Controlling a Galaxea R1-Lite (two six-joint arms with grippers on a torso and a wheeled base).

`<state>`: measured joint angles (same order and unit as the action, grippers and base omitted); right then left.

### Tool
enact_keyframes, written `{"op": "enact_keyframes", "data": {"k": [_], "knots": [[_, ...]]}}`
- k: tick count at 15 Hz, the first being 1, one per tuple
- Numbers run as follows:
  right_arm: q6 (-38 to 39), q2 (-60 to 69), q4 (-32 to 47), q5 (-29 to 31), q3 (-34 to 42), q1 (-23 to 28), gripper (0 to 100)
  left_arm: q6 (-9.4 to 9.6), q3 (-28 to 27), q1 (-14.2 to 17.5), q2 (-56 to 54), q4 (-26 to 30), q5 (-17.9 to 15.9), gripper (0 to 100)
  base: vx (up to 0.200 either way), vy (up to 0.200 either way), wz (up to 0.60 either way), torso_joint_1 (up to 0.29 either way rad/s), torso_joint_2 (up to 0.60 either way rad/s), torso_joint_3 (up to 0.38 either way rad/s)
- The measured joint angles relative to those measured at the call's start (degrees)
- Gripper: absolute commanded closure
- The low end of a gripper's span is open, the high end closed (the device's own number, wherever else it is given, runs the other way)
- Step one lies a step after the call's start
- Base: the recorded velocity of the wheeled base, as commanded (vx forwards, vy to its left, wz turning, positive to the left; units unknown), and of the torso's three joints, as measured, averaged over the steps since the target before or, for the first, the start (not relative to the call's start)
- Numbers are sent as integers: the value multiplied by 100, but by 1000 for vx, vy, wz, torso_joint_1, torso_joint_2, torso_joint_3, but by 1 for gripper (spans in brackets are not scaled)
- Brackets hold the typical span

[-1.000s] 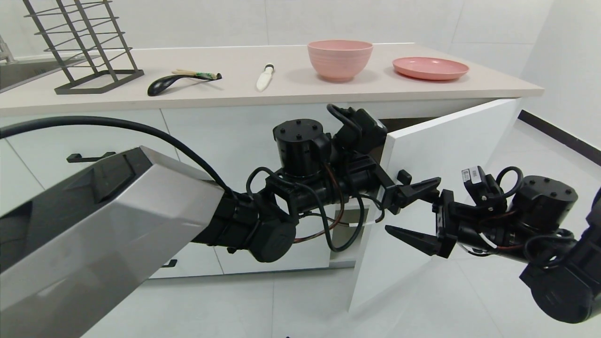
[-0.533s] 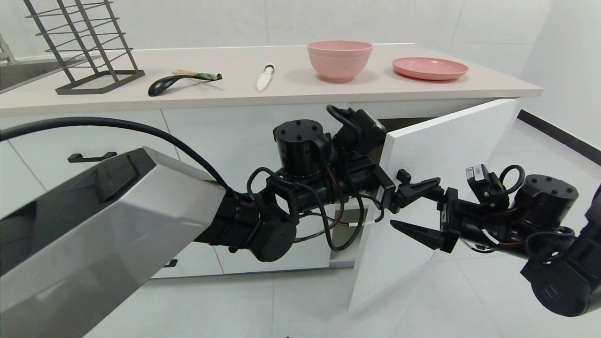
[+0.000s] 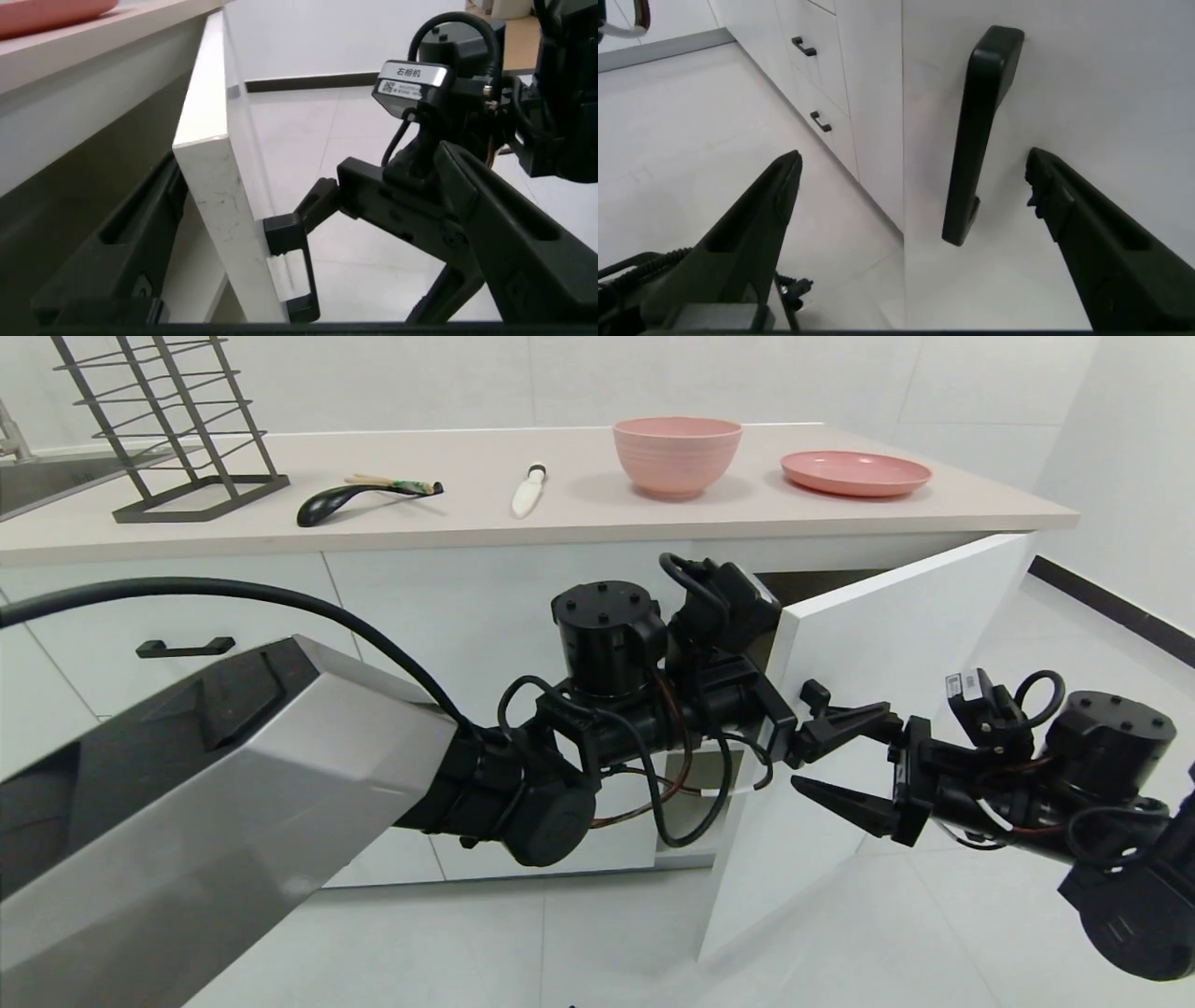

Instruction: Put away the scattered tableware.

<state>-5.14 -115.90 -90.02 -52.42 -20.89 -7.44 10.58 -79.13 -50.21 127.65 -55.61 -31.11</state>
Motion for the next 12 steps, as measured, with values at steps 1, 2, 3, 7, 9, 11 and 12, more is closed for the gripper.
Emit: {"op": "enact_keyframes", "data": {"k": [1, 2, 3, 7, 9, 11, 12], "knots": [[-5, 143, 5, 23, 210, 6, 0, -7, 5, -96, 38, -60, 24, 0, 0, 0, 0, 0, 0, 0], [-2, 313, 22, 37, 401, 17, 0, -13, -6, -172, 77, -93, 32, 0, 0, 0, 0, 0, 0, 0], [-5, 521, 29, 56, 591, 46, 0, -16, -20, -240, 110, -96, 29, 0, 0, 0, 0, 0, 0, 0], [-22, 1584, -6, 200, 1762, 276, 0, -24, -22, -378, 201, -30, -68, 0, 0, 0, 0, 0, 0, 0], [-224, 2136, 243, 244, 2010, 551, 0, -24, -28, -383, 232, -55, -20, 0, 0, 0, 0, 0, 0, 0], [-489, 2461, 508, 256, 2069, 886, 0, -27, -35, -383, 254, -83, 27, 0, 0, 0, 0, 0, 0, 0], [-556, 2580, 541, 236, 2078, 1024, 0, -29, -35, -383, 260, -99, 29, 0, 0, 0, 0, 0, 0, 0]]}}
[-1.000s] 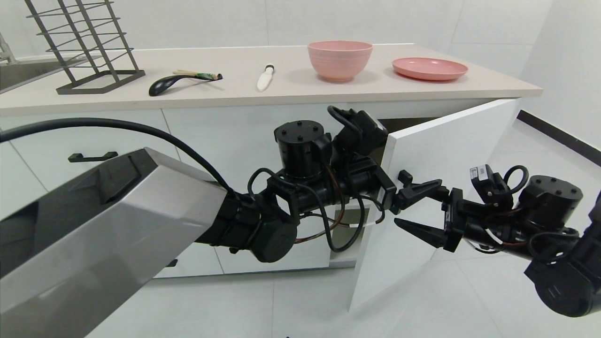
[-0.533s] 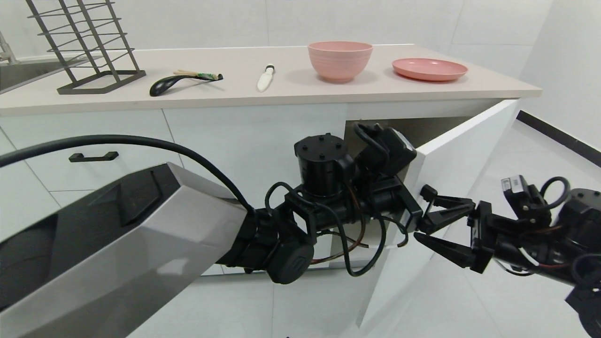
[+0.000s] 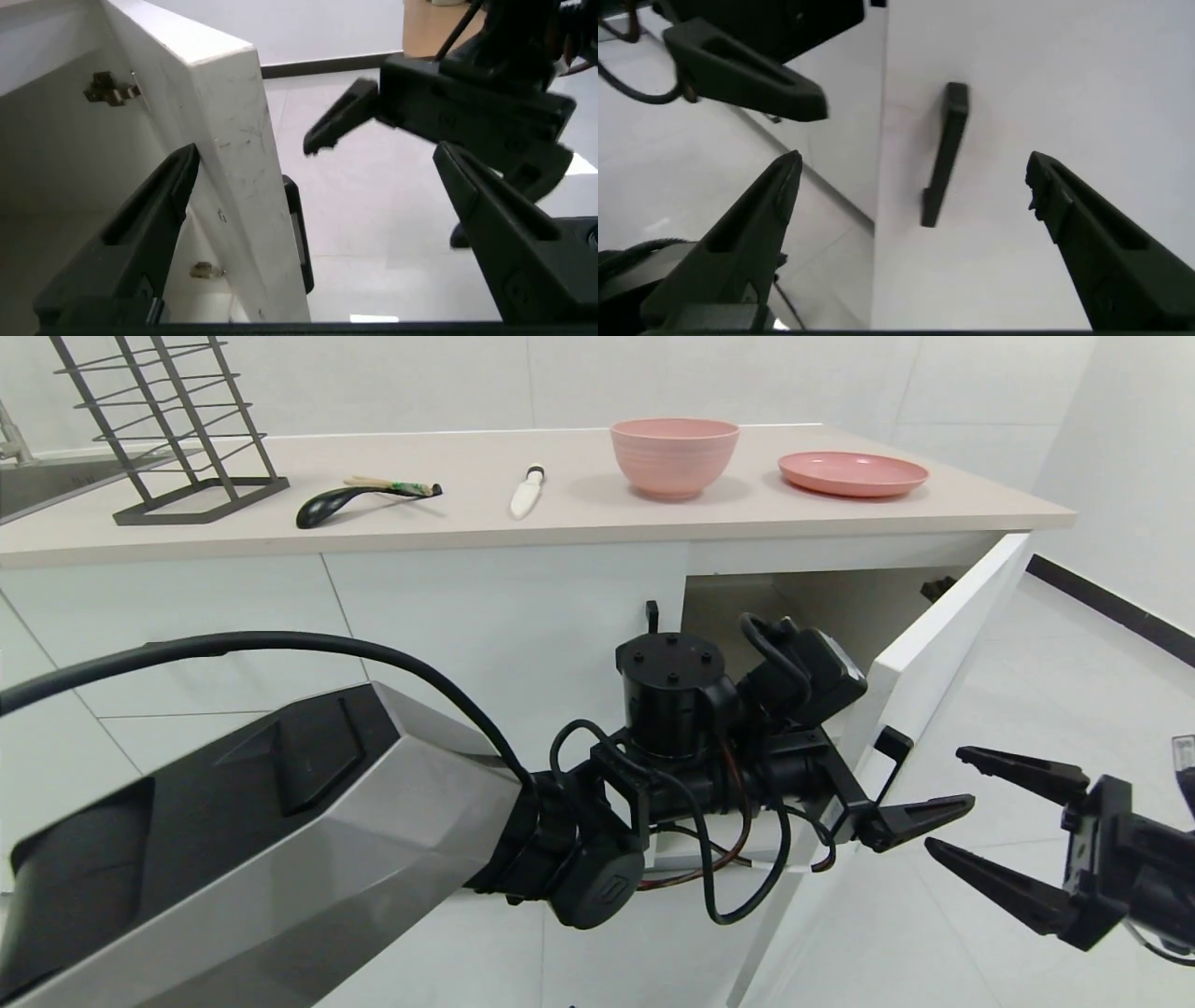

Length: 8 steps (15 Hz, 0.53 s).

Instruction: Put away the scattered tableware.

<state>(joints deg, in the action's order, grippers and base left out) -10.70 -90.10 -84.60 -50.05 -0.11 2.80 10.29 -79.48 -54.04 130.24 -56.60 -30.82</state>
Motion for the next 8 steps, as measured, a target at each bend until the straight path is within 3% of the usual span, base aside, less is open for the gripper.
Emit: {"op": "enact_keyframes", "data": {"k": [8], "knots": [[-98, 1279, 33, -143, 11, 26, 0, -2, -130, 16, 121, -41, 24, 0, 0, 0, 0, 0, 0, 0]]}}
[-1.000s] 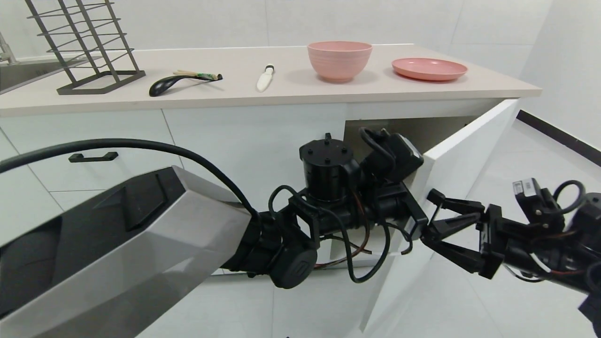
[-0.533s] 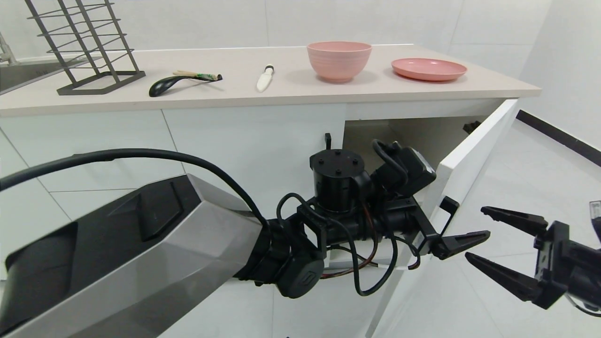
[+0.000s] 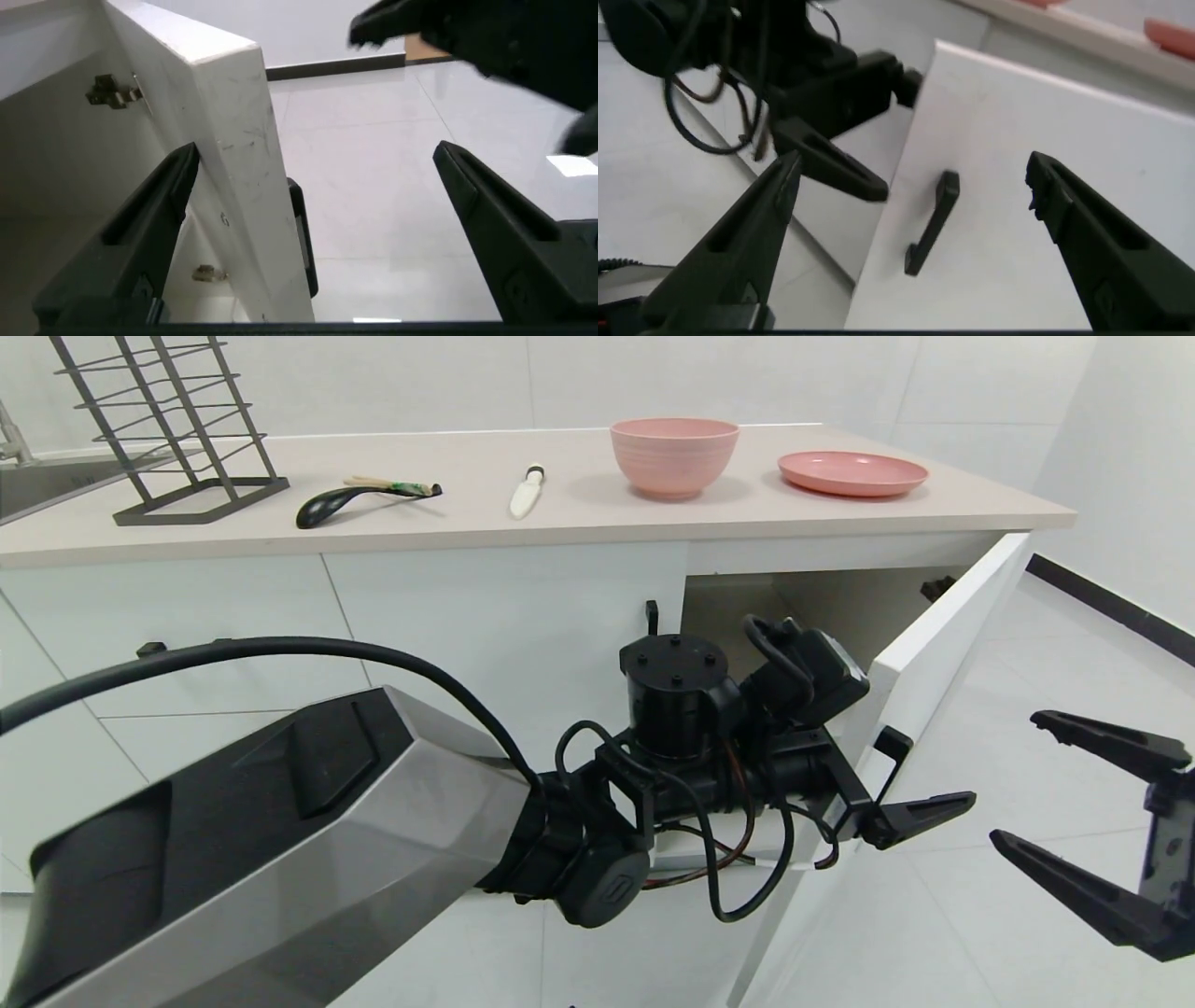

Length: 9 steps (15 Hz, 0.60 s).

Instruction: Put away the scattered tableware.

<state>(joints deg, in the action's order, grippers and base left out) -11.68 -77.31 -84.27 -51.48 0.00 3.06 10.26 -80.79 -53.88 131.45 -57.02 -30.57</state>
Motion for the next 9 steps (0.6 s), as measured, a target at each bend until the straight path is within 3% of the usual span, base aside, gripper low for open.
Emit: {"op": "enact_keyframes", "data": {"k": [9], "knots": [[-15, 995, -30, 24, -278, -244, 0, 0, -72, -133, 369, -222, 1, 0, 0, 0, 0, 0, 0, 0]]}}
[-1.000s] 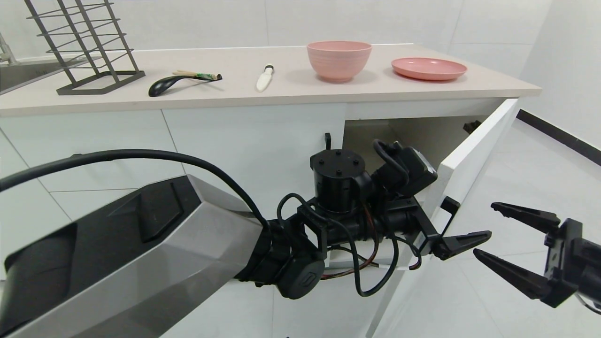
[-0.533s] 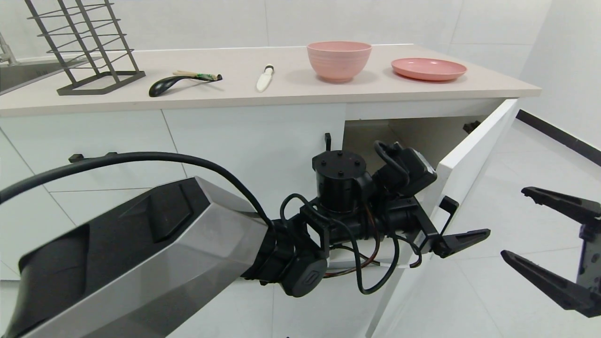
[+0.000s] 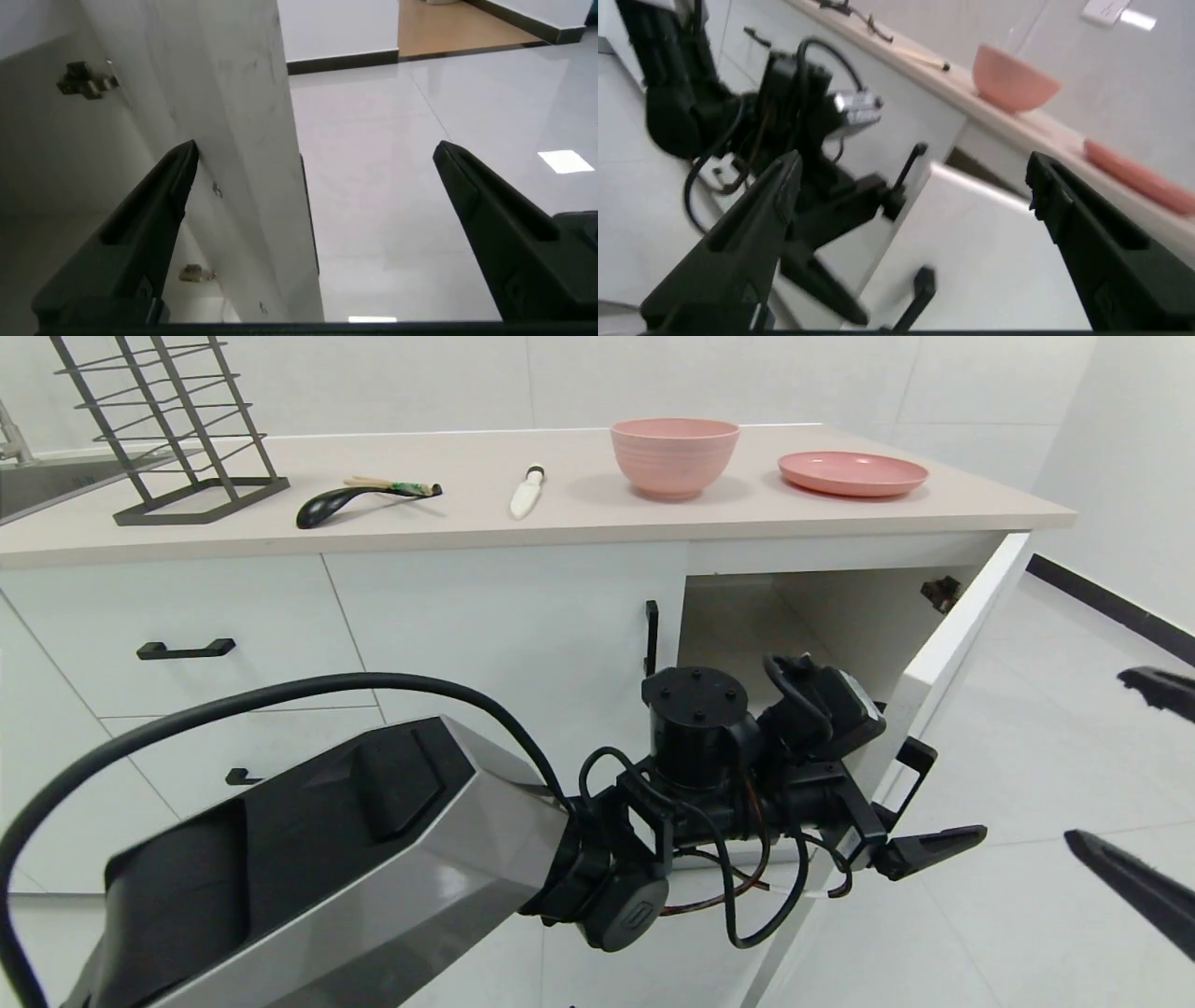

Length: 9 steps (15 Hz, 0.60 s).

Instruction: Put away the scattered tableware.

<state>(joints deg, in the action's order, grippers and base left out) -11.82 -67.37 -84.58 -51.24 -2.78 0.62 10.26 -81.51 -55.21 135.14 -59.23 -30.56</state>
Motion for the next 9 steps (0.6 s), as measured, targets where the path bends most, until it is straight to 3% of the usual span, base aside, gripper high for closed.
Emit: {"op": "enact_keyframes", "data": {"k": [4, 9], "knots": [[-2, 135, -9, 15, -510, 22, 0, -12, -240, -179, 182, -22, 18, 0, 0, 0, 0, 0, 0, 0], [4, 413, -13, 17, -940, 17, 0, -389, -578, -590, 400, -221, 188, 0, 0, 0, 0, 0, 0, 0]]}}
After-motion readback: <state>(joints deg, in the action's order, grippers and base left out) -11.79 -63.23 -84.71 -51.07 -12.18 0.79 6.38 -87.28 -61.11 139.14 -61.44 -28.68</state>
